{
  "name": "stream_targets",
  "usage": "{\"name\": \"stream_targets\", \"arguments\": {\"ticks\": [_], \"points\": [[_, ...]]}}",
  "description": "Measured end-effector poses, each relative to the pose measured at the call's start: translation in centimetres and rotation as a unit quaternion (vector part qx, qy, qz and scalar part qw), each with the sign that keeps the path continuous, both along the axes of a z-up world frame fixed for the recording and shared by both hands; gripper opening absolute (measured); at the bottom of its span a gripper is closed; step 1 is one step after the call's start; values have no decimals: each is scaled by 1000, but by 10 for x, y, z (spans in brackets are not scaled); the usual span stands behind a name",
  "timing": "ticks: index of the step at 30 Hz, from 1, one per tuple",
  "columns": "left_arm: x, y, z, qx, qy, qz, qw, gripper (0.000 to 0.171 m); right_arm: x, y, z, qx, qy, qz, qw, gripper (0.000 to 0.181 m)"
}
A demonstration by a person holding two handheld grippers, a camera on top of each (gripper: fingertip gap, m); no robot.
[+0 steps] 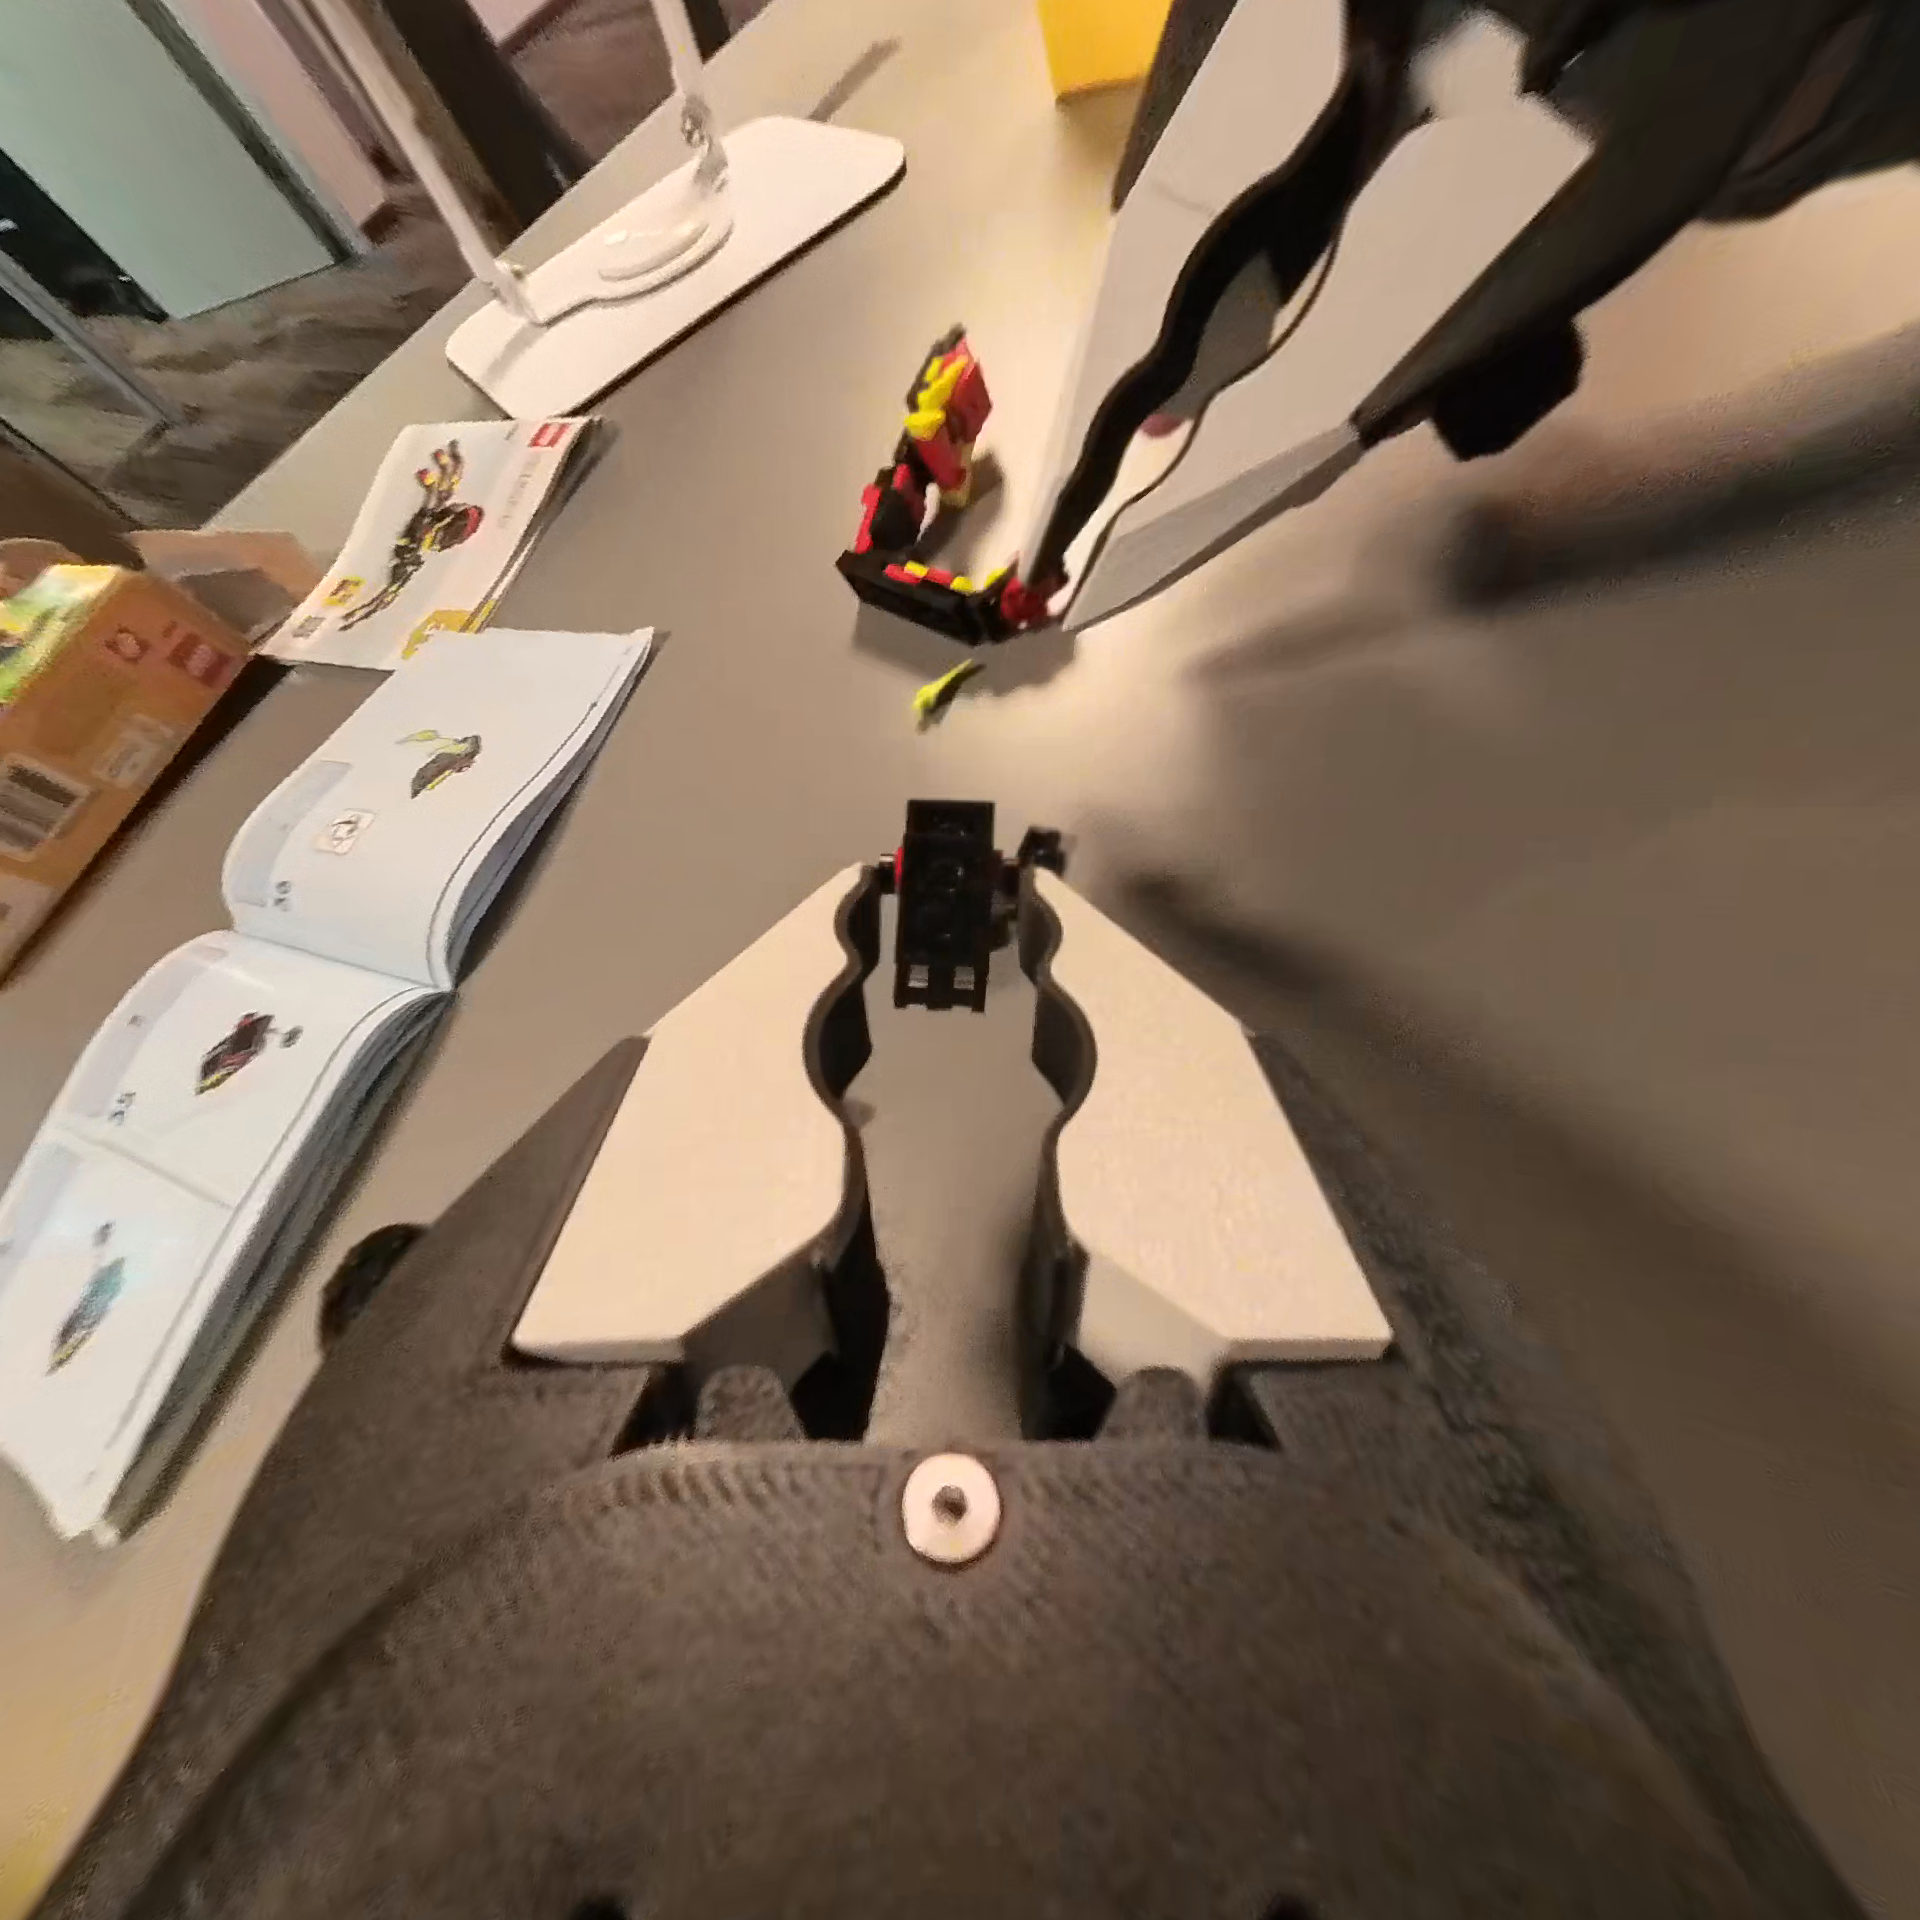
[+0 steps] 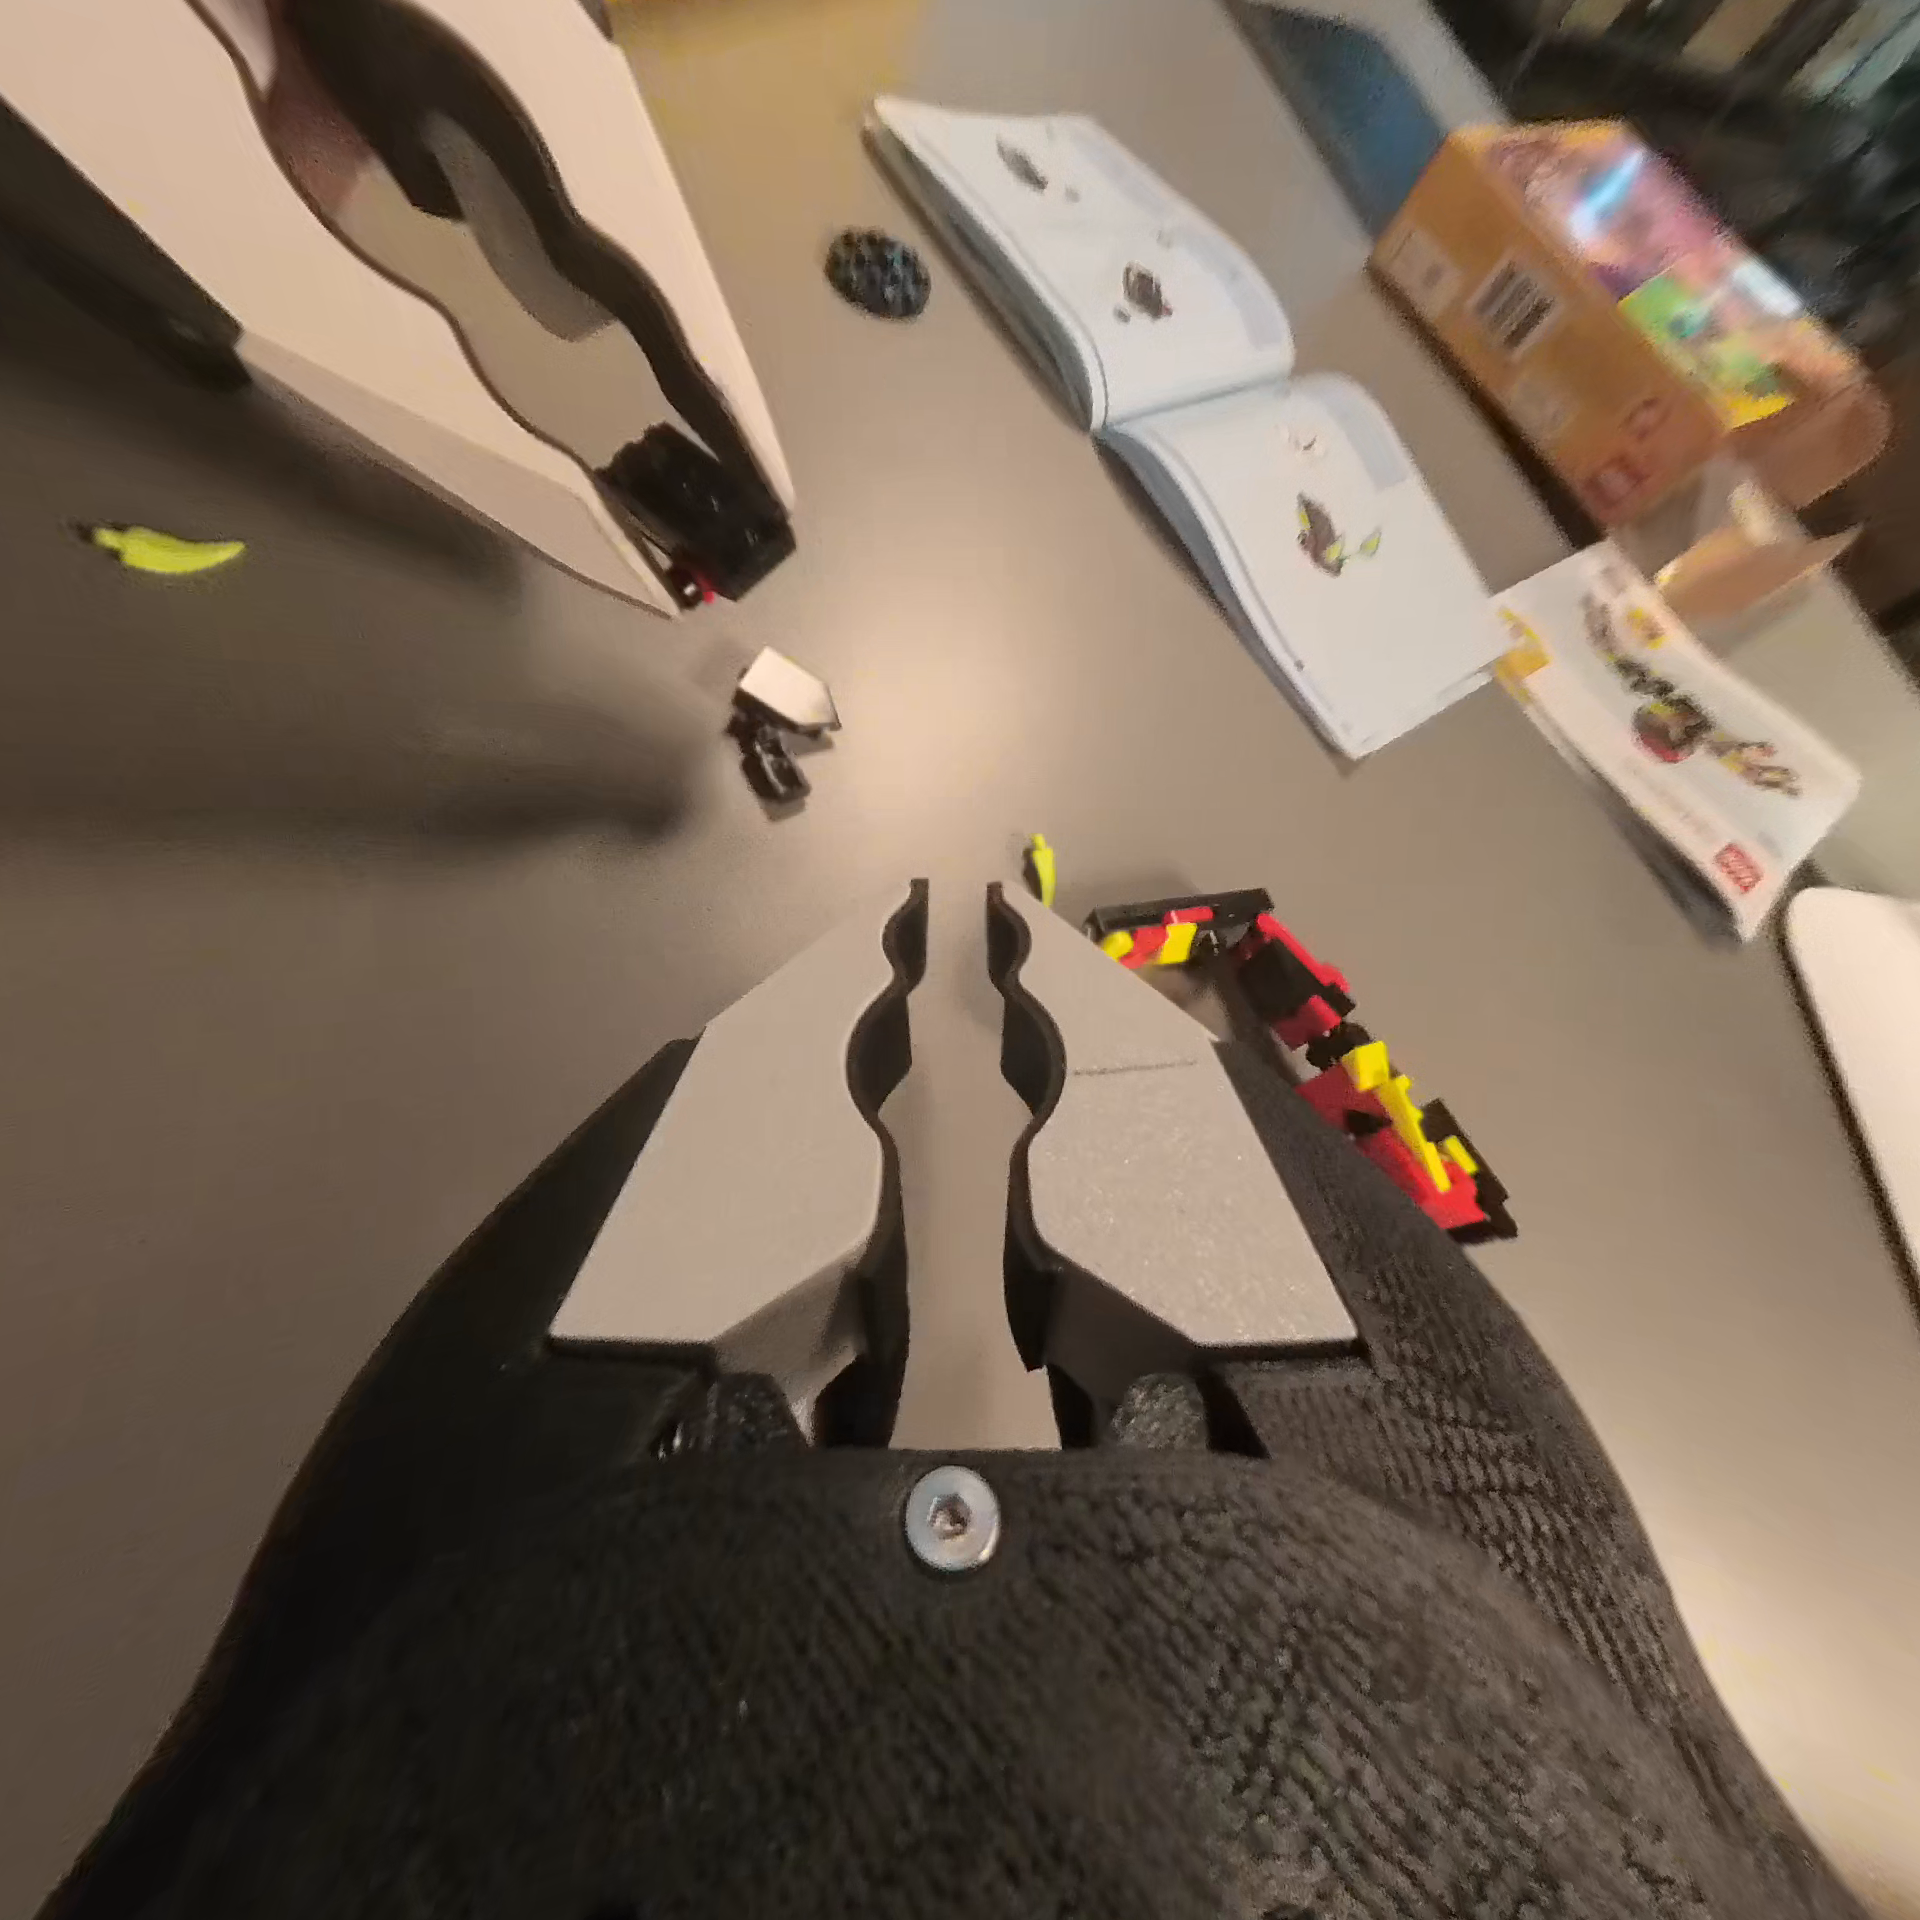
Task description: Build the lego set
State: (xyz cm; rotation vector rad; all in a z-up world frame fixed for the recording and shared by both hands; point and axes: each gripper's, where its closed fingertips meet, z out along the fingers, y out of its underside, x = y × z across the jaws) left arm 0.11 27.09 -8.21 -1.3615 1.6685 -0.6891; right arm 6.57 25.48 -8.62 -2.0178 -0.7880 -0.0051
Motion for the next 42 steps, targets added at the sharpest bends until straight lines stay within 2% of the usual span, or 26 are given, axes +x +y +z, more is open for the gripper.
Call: {"name": "stream_targets", "arguments": {"ticks": [3, 8, 13, 17, 24, 27, 29, 32, 35, 37, 40, 42], "points": [[1, -6, 3, -29, -9, -15, 999, 25, 4, -2, -3, -62, -18, 22, 998, 10], [2, -11, 0, -34, 1, -25, 999, 26, 9, 21, -6, -141, -143, 74, 977, 10], [1, -11, -5, -37, 16, -26, 999, 26, 2, 22, -18, -252, -134, 87, 954, 15], [0, -12, -6, -42, 21, -27, 999, 25, 13, 28, -26, -262, -148, 53, 952, 15], [0, -13, -8, -46, 28, -31, 998, 25, 18, 30, -34, -284, -144, 51, 947, 0], [-1, -13, -8, -49, 29, -31, 998, 25, 17, 30, -34, -279, -155, 65, 945, 0], [-1, -13, -8, -50, 29, -31, 998, 25, 16, 30, -31, -248, -187, 90, 946, 0], [-1, -14, -8, -56, 31, -32, 997, 25, 7, 25, -20, -156, -260, 156, 940, 0], [0, -18, -9, -82, 30, -40, 995, 25, -2, 19, -7, -40, -352, 214, 910, 0], [0, -21, -8, -103, 28, -44, 993, 25, 0, 7, -12, -40, -380, 224, 896, 0], [0, -20, -8, -111, 27, -42, 993, 25, -1, -5, -19, -109, -279, 188, 935, 0], [-1, -20, -8, -110, 29, -43, 993, 25, 0, -3, -16, -148, -204, 168, 953, 12]]}}
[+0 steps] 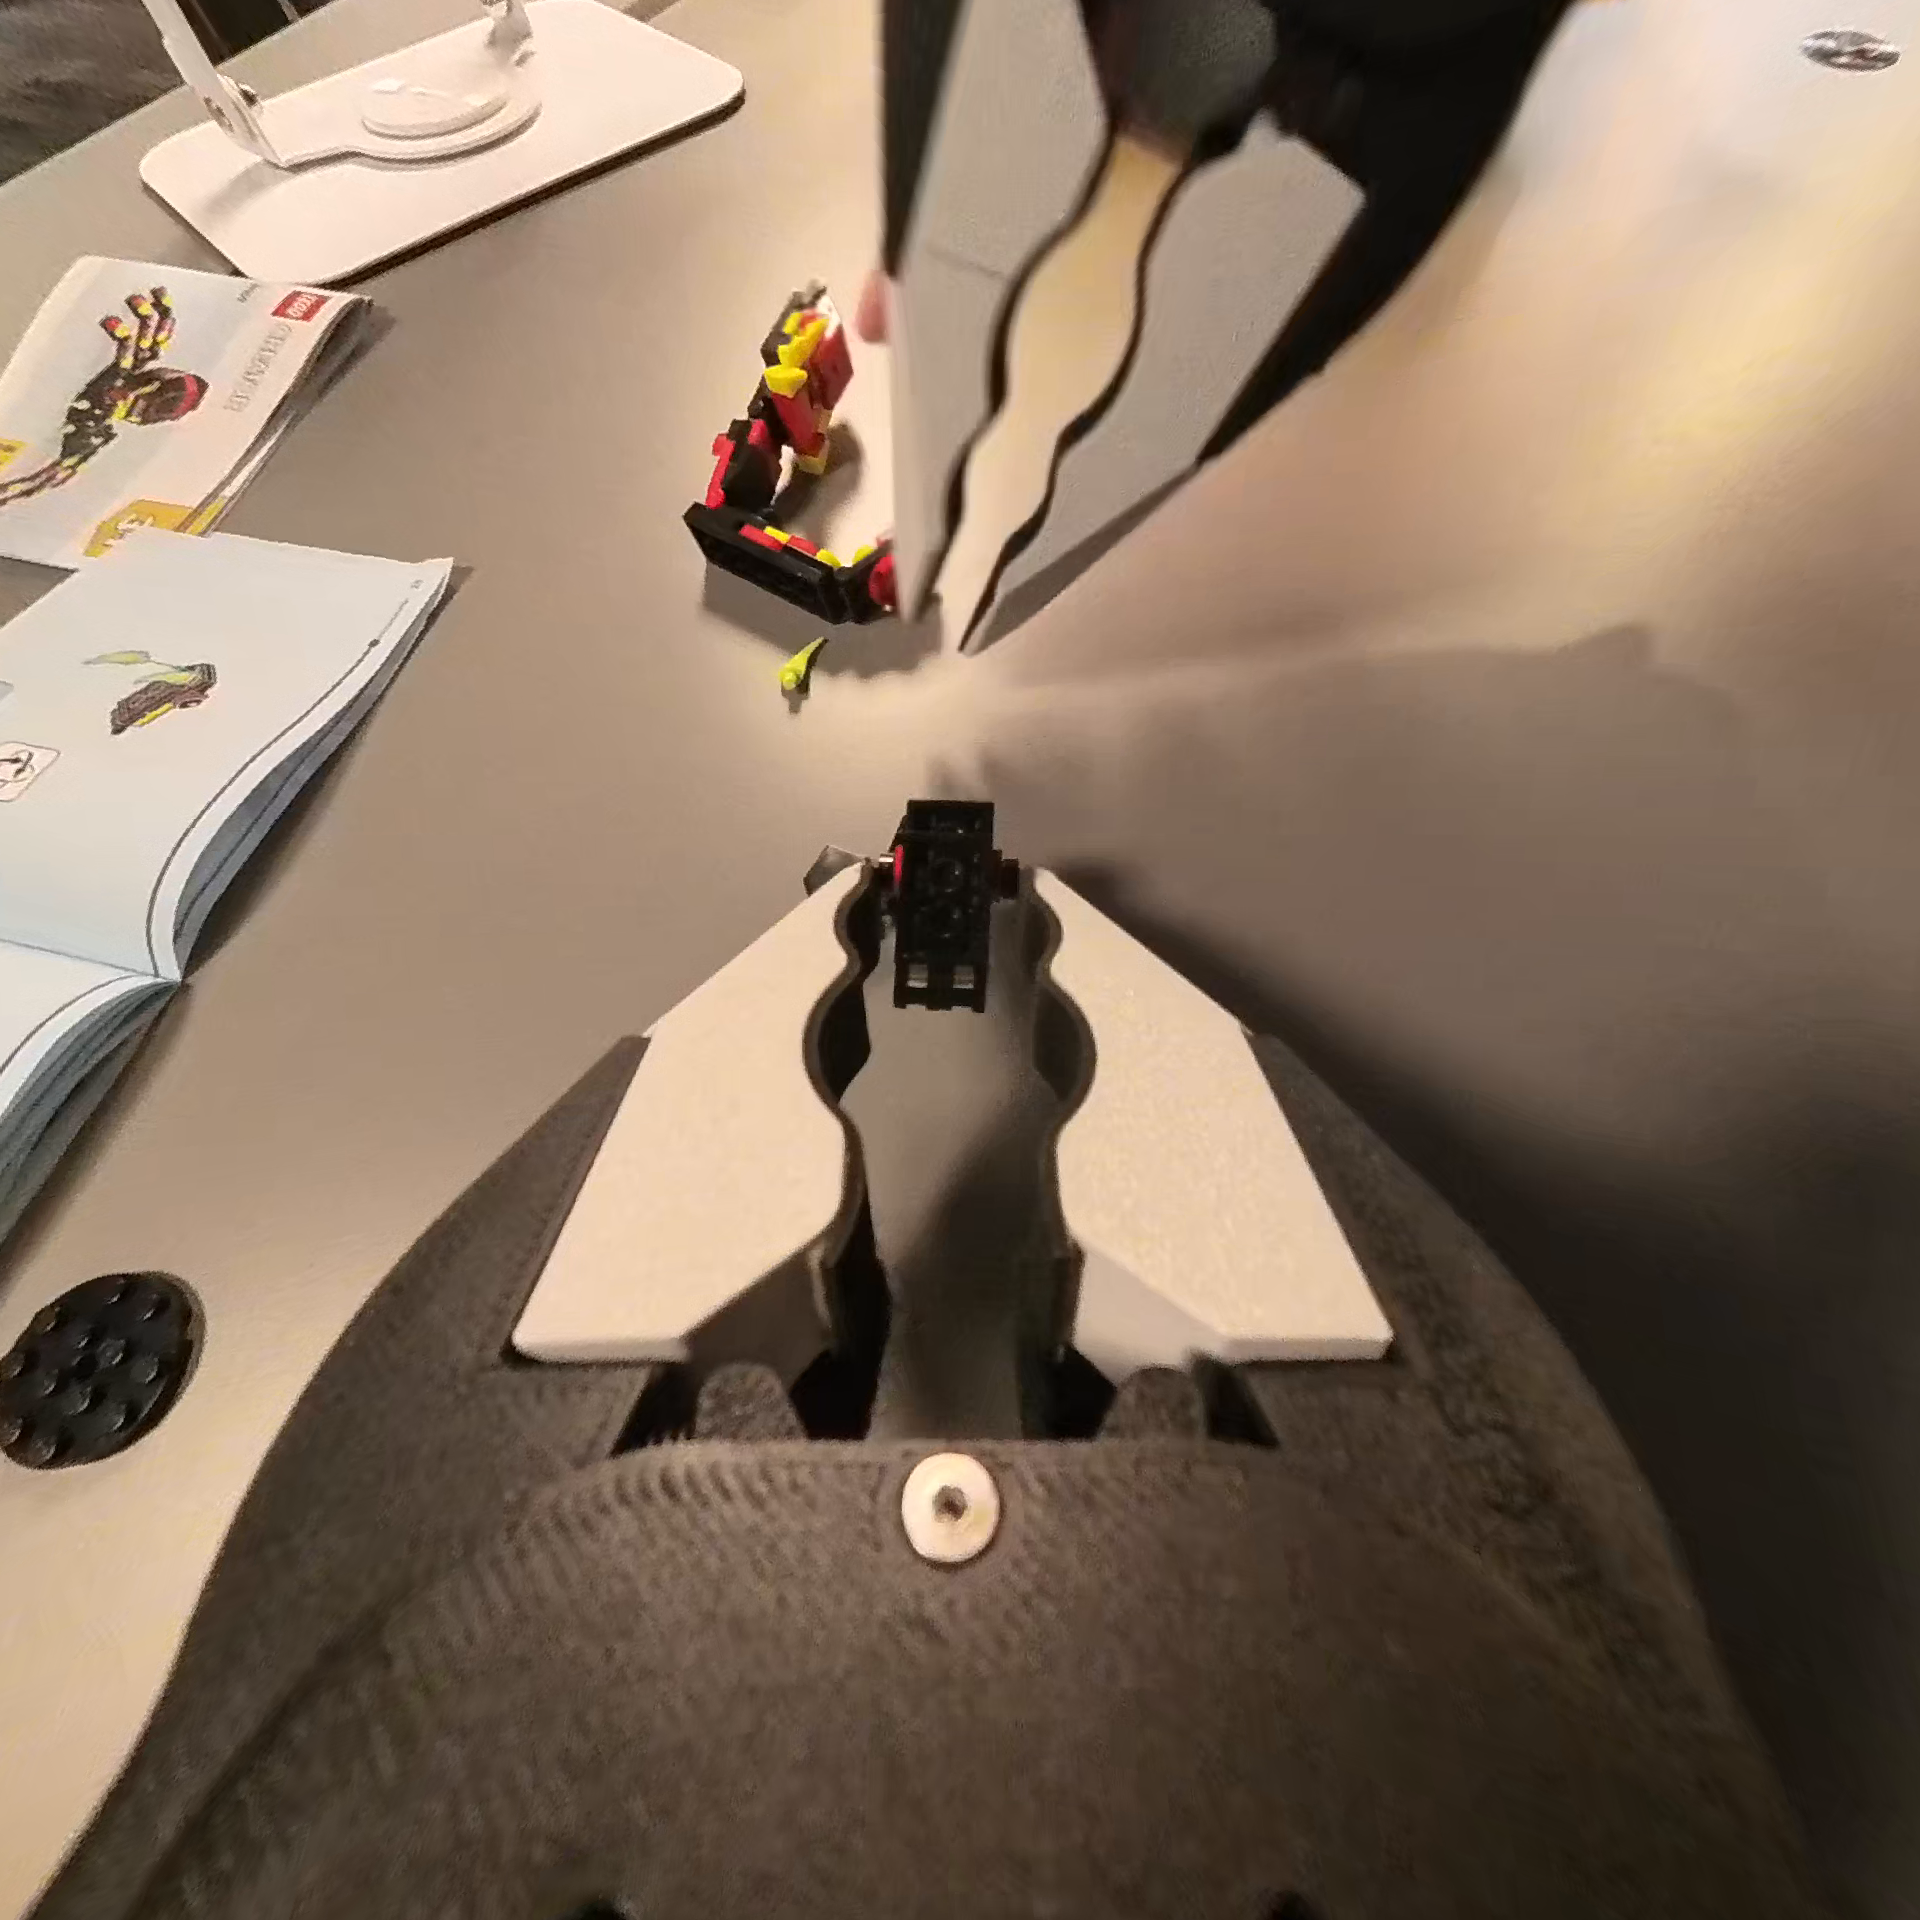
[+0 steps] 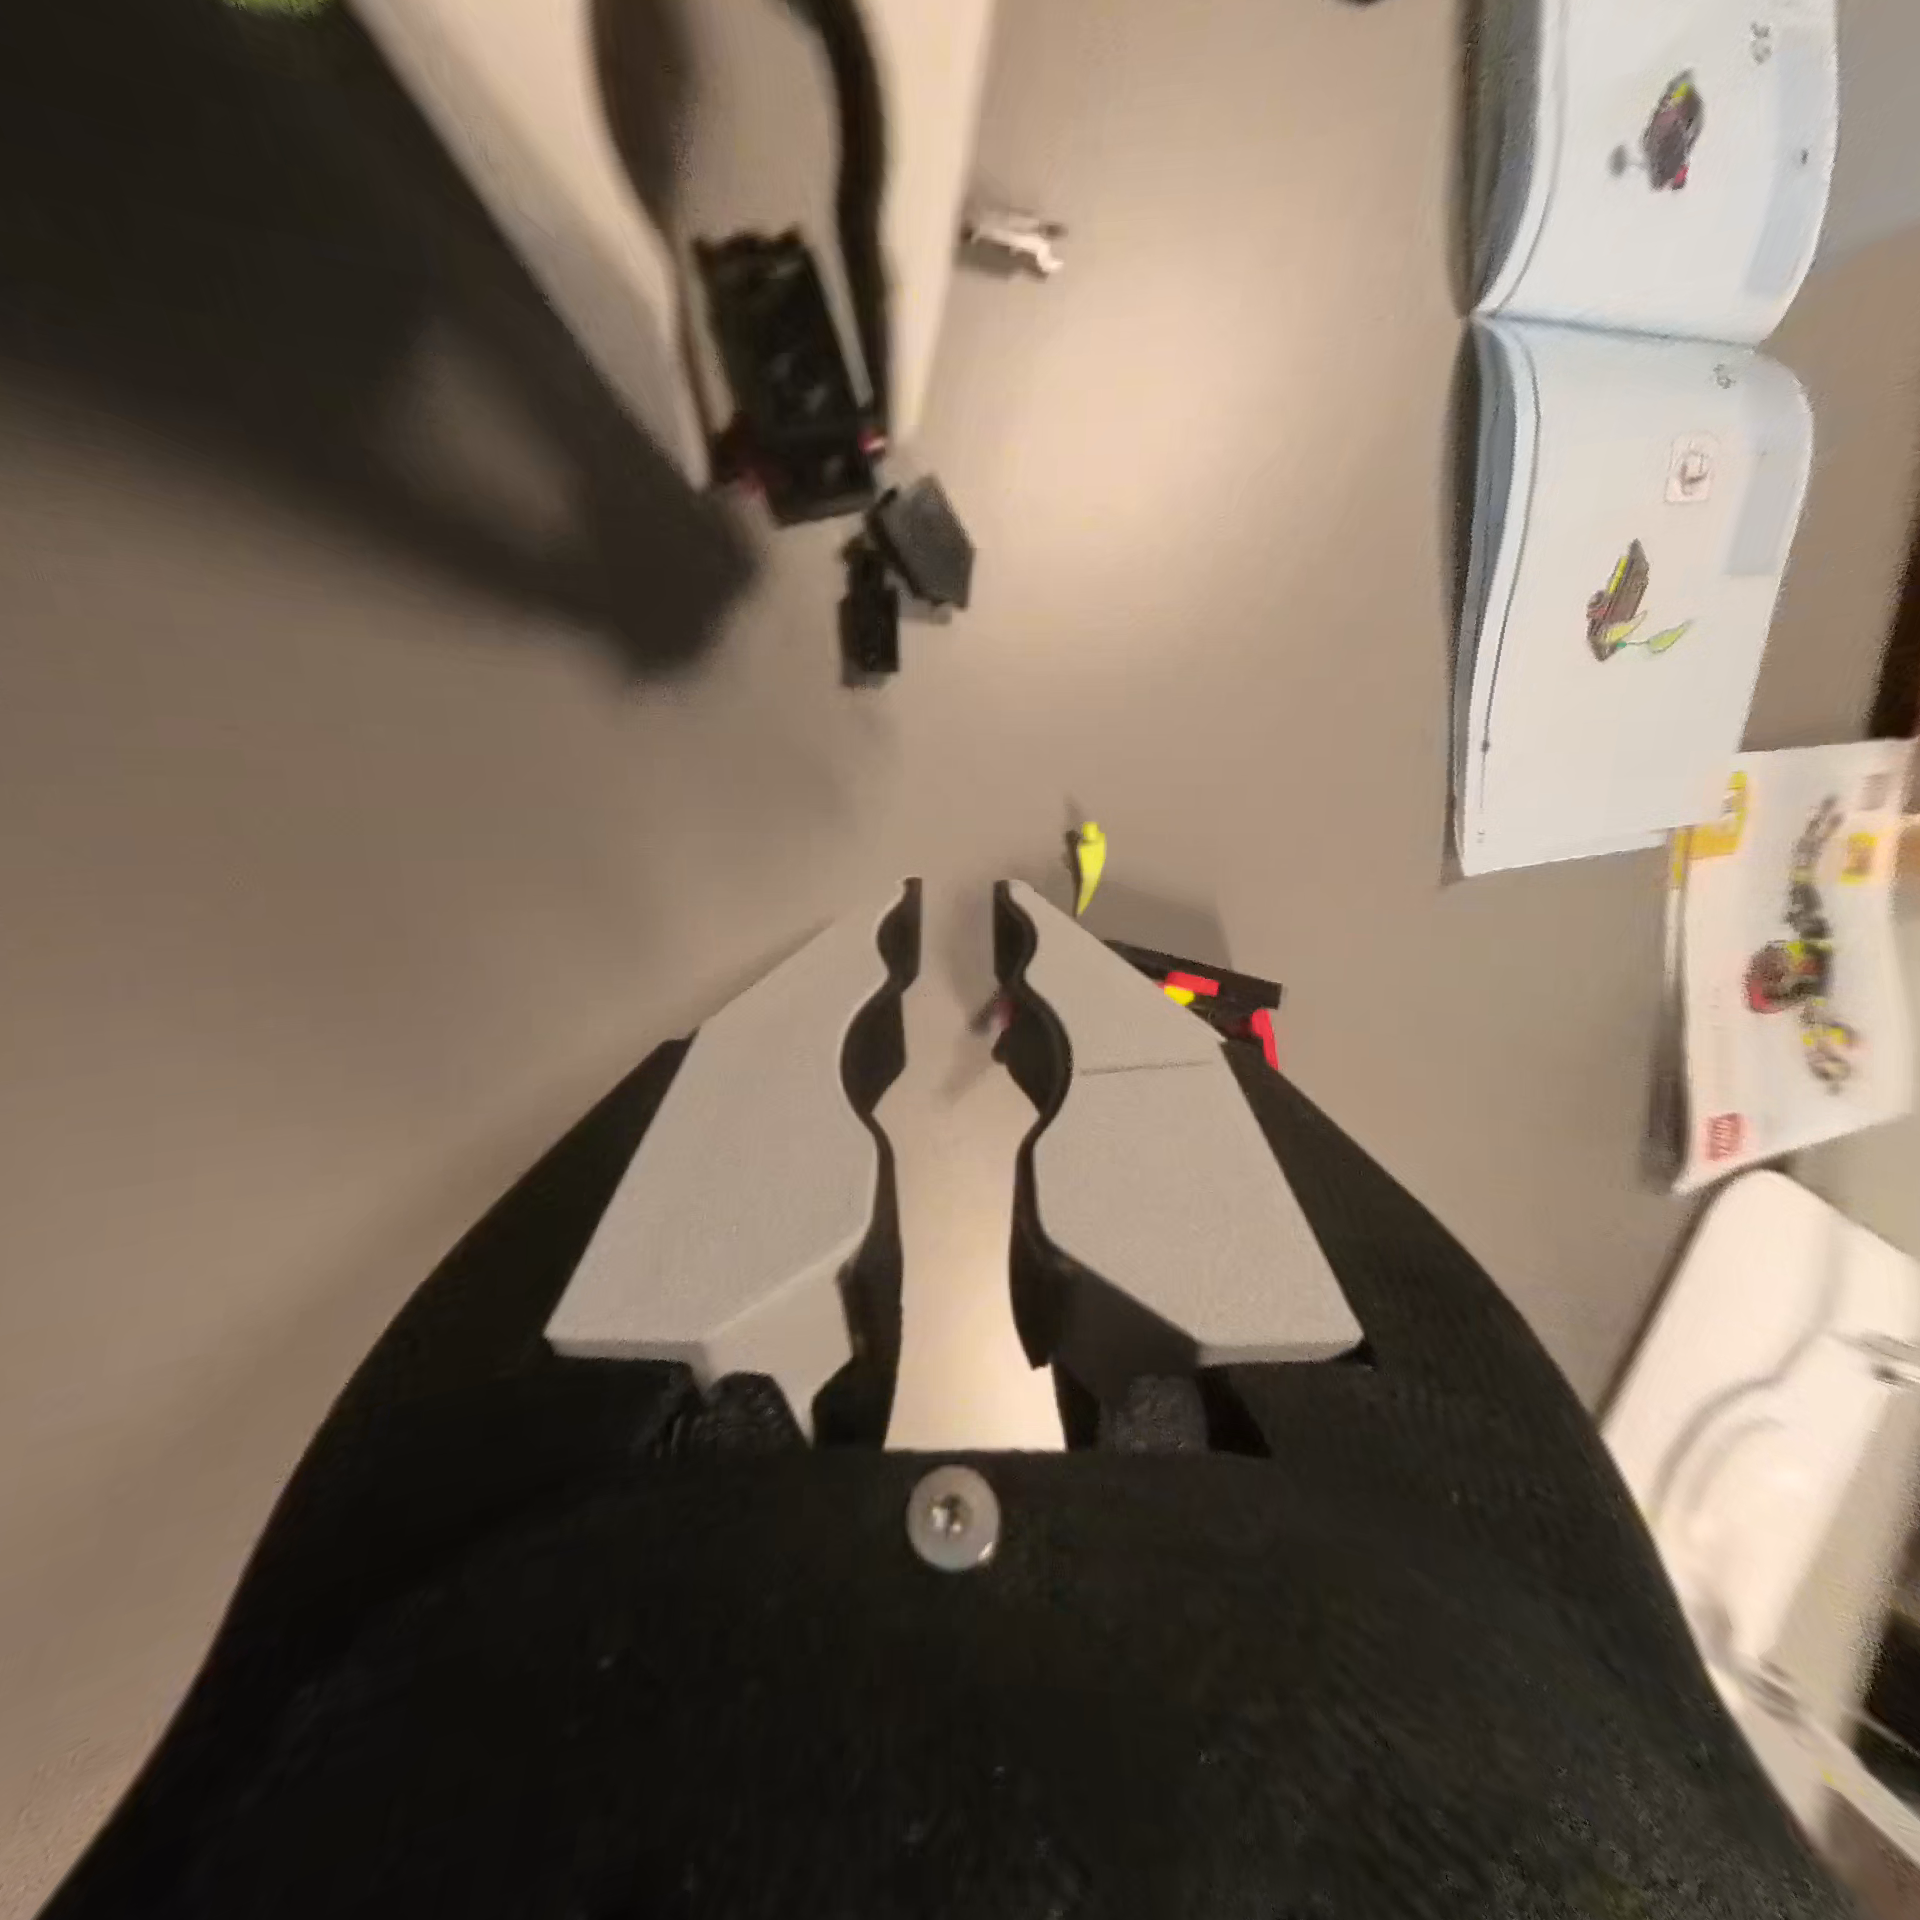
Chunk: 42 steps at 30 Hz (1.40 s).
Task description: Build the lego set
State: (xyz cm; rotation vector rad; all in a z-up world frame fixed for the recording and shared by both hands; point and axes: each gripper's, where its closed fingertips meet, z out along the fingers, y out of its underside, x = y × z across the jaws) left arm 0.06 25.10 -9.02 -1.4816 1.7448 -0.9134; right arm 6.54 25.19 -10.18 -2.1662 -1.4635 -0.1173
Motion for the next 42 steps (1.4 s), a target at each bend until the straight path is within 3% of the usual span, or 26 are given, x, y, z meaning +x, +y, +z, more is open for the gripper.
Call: {"name": "stream_targets", "arguments": {"ticks": [4, 11, 17, 21, 27, 31, 35, 38, 42], "points": [[0, -2, -5, 2, 10, -5, 1000, 26, -1, 17, 8, -53, 65, -2, 997, 14], [-1, 1, -7, 5, 16, -3, 1000, 25, 8, 32, -12, -163, 26, 6, 986, 15], [-2, 0, -7, 3, 18, -5, 1000, 26, 14, 35, -19, -190, 5, 5, 982, 7], [-1, -1, -10, 5, 24, -8, 1000, 26, 12, 36, -18, -150, -27, 32, 988, 0], [-1, -5, -9, -18, 24, -16, 999, 26, -9, 29, 4, 22, -97, 149, 984, 0], [-1, -11, -9, -54, 25, -27, 998, 25, -25, 20, 22, 181, -184, 259, 931, 0], [-1, -18, -5, -98, 19, -40, 994, 25, -41, 7, 36, 322, -273, 361, 831, 0], [-2, -19, -5, -120, 23, -41, 992, 25, -51, -4, 40, 383, -315, 415, 763, 0], [-5, -17, -17, -80, 61, -37, 994, 25, -57, -16, 42, 440, -356, 472, 676, 0]]}}
